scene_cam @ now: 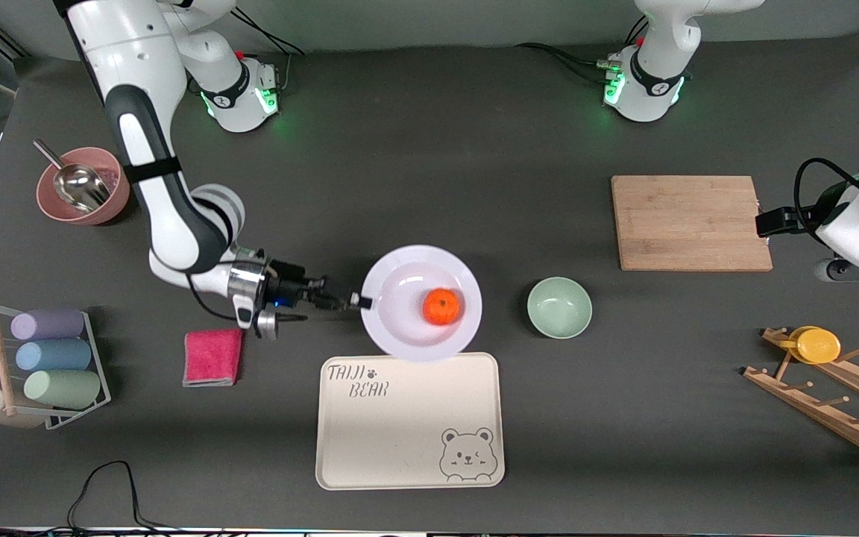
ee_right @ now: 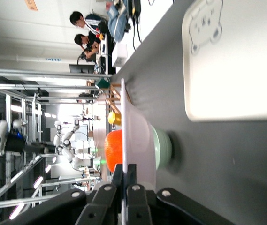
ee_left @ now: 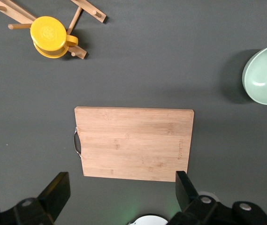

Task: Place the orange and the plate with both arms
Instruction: 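Slide the plate with the orange onto the bear tray with the right gripper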

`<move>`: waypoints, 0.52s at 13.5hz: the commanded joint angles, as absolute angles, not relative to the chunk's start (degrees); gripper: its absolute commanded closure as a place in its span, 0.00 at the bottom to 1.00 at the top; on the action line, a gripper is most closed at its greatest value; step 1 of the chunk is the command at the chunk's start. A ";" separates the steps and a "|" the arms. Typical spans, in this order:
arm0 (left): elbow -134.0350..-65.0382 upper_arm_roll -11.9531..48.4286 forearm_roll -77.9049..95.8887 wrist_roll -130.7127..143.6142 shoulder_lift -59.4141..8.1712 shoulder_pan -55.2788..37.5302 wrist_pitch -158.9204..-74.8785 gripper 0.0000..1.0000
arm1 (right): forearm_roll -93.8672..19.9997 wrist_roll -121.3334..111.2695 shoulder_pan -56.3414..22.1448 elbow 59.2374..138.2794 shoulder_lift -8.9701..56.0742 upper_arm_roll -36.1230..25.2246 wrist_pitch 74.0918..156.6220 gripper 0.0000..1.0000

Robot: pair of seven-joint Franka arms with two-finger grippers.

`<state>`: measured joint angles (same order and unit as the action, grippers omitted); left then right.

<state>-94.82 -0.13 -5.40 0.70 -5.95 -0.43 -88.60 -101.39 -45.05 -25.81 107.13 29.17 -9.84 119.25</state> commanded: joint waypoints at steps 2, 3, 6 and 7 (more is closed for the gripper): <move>-95.27 -0.09 -5.19 -0.35 -5.45 -0.53 -88.68 0.00 | -98.89 -36.14 -24.36 86.28 42.85 -9.93 117.86 1.00; -95.27 -0.09 -5.19 -0.35 -5.45 -0.53 -88.59 0.00 | -97.66 -33.86 -23.65 80.22 46.89 -9.93 117.86 1.00; -95.27 -0.09 -5.19 -0.35 -5.45 -0.53 -88.51 0.00 | -97.47 -32.17 -20.13 68.16 57.01 -9.76 117.51 1.00; -95.27 -0.09 -5.19 -0.35 -5.45 -0.53 -88.51 0.00 | -97.56 -32.17 -19.26 65.42 59.48 -9.67 117.07 1.00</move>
<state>-94.83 0.00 -5.40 0.60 -6.00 -0.44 -88.58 -98.33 -34.88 -21.37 75.77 52.18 -10.06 119.02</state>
